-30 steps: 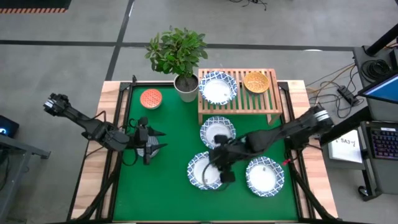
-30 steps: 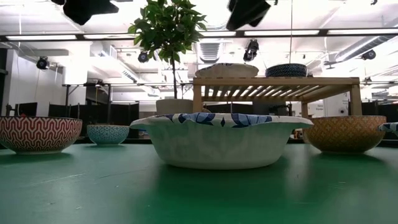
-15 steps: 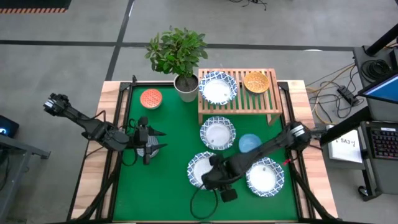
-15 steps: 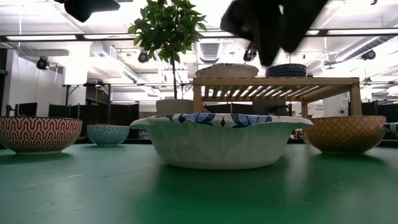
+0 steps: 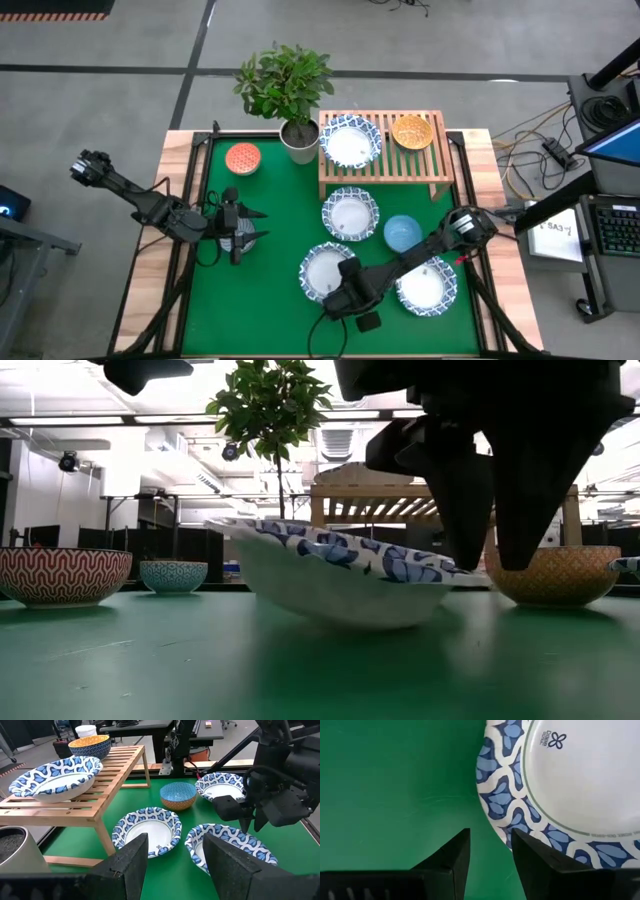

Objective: Place and stack bowls onto a shelf
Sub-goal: Stack the bottom left white plate on top of the white plate on the shelf

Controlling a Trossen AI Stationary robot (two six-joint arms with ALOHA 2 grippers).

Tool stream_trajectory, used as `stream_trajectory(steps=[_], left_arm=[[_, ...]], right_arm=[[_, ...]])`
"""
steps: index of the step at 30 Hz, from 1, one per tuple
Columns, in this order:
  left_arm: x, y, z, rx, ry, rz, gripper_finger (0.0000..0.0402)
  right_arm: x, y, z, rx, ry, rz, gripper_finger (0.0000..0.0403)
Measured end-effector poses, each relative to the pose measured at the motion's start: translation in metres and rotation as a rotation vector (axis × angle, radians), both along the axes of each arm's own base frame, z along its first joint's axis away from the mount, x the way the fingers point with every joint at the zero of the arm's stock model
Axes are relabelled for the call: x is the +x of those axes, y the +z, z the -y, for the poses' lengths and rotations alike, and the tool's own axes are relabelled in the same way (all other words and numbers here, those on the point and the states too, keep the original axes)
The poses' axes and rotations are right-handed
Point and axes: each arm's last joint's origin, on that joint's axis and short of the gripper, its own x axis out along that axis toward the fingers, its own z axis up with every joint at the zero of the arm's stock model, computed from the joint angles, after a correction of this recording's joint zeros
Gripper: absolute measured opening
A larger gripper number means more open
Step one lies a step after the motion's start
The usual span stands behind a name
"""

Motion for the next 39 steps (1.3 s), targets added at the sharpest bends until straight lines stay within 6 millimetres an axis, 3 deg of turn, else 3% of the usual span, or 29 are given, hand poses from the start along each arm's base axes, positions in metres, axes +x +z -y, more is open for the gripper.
stream_trajectory(steps=[17,29,39], left_arm=[[0.000,0.000,0.000,0.005,-0.001,-0.001,0.0174],[0.000,0.000,0.000,0.009,-0.003,-0.002,0.0174],[0.000,0.000,0.000,0.009,-0.004,-0.002,0.0174]], right_arm=[[0.001,0.006,0.004,-0.119,0.013,0.078,0.0132],[0.008,0.006,0.005,-0.229,0.114,0.175,0.0132],[0.012,-0.008,0.001,-0.203,0.154,0.161,0.0132]])
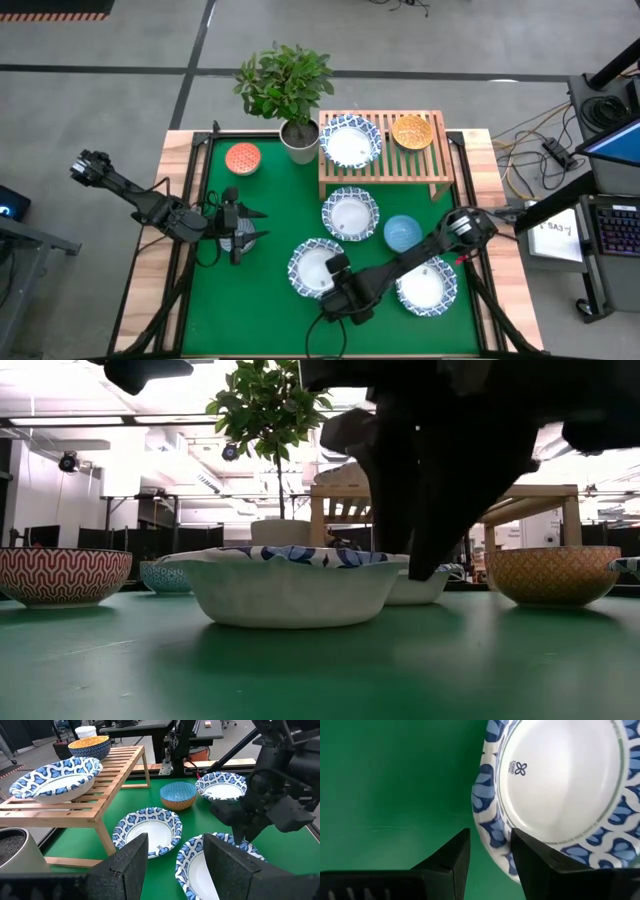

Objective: Place and stack bowls onto a shelf
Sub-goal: Stack the bottom left white plate on top of the white plate on the shelf

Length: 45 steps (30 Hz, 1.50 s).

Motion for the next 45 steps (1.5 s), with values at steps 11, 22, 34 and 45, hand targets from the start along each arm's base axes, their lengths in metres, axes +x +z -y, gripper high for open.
stream_trajectory(steps=[11,22,34,45], left_arm=[[0.000,0.000,0.000,0.001,0.000,0.000,0.0174],[0.000,0.000,0.000,0.002,-0.001,-0.001,0.0174],[0.000,0.001,0.000,0.006,-0.003,0.004,0.0174],[0.000,0.001,0.000,0.016,-0.006,0.002,0.0174]], right_arm=[[0.003,-0.005,0.000,-0.020,0.030,0.008,0.0046],[0.008,0.096,-0.004,-0.062,0.091,0.155,0.0013],[-0.033,0.196,0.058,-0.319,-0.101,0.358,0.0013],[-0.047,0.216,0.161,-0.492,-0.335,0.276,0.0013]])
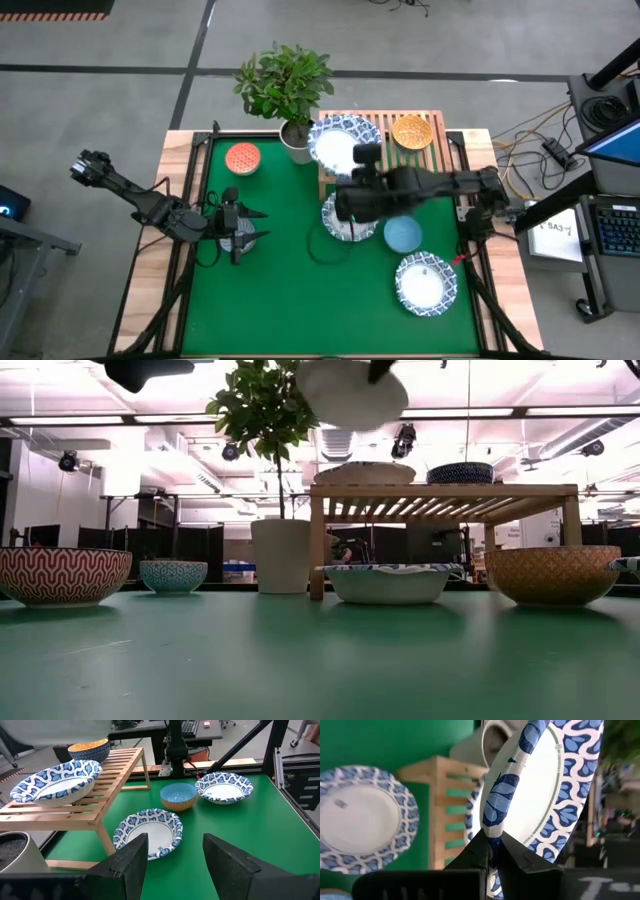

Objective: Place and stack bowls onto a shelf
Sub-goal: Stack the bottom left white plate on top of the white plate on the shelf

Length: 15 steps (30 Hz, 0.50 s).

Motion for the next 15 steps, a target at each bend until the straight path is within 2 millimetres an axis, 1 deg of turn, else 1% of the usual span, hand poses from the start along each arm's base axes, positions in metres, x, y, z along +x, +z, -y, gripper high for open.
stream_trajectory(steps=[3,6,8,11,15], left_arm=[[0.000,0.000,0.000,0.000,0.000,0.000,0.0174],[0.000,0.000,0.000,0.003,-0.001,0.000,0.0174],[0.000,0.000,0.000,0.003,-0.001,-0.001,0.0174],[0.000,0.000,0.000,0.004,-0.001,-0.001,0.0174],[0.000,0.000,0.000,0.004,-0.001,-0.001,0.0174]], right_arm=[[0.003,-0.008,0.029,0.046,-0.039,-0.057,0.0013],[0.005,-0.019,0.057,0.056,-0.095,-0.117,0.0013],[0.006,-0.027,0.072,0.056,-0.128,-0.154,0.0013],[0.005,-0.036,0.087,0.067,-0.165,-0.189,0.0013],[0.004,-0.042,0.101,0.087,-0.194,-0.203,0.0013]])
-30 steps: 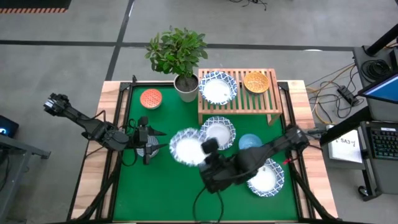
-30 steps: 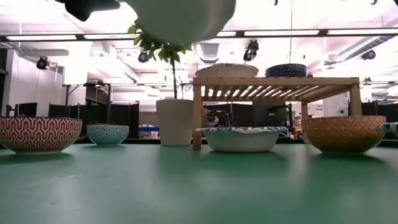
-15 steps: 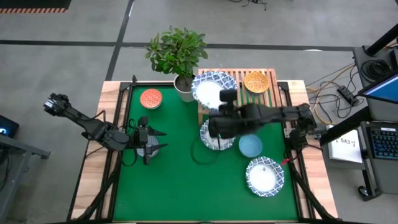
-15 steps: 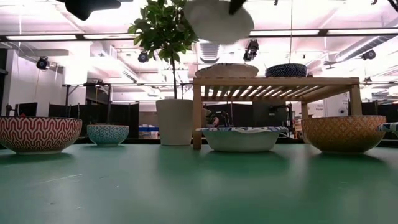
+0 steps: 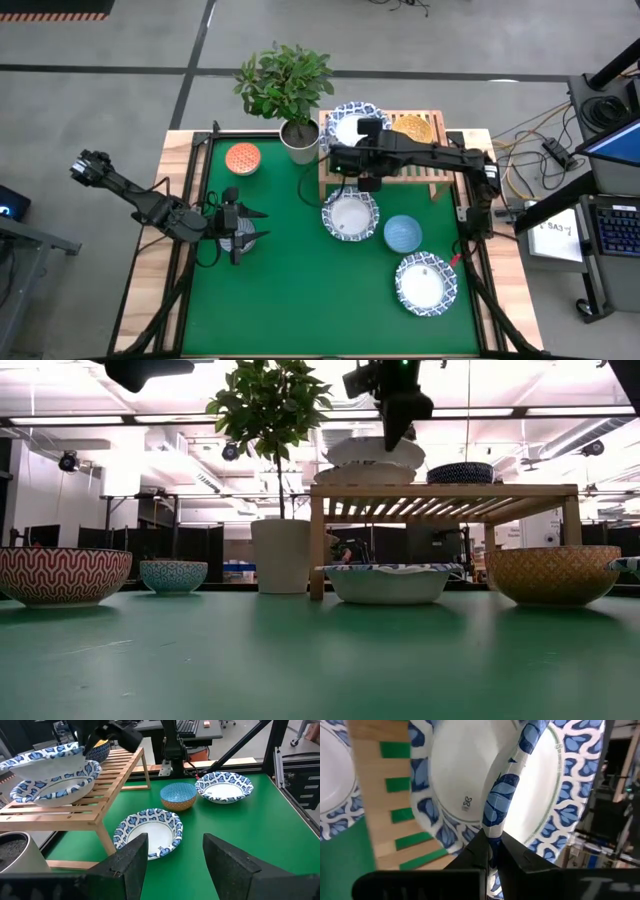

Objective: Place and stack bowls onto a shelf
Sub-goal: Stack the bottom left white plate on top of the white plate on the shelf

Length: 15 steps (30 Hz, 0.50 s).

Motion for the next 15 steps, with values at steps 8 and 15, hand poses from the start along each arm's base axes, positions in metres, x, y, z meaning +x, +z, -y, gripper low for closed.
stream_trajectory(steps=[8,15], left_arm=[[0.0000,-0.0001,0.0000,0.014,-0.004,-0.003,0.0174],[0.0000,-0.0001,0.0000,0.016,-0.005,-0.004,0.0174]], right_arm=[[0.0032,-0.0007,0.0034,0.023,0.037,0.010,0.0019],[0.0034,-0.0007,0.0033,0.026,0.019,0.027,0.0087]])
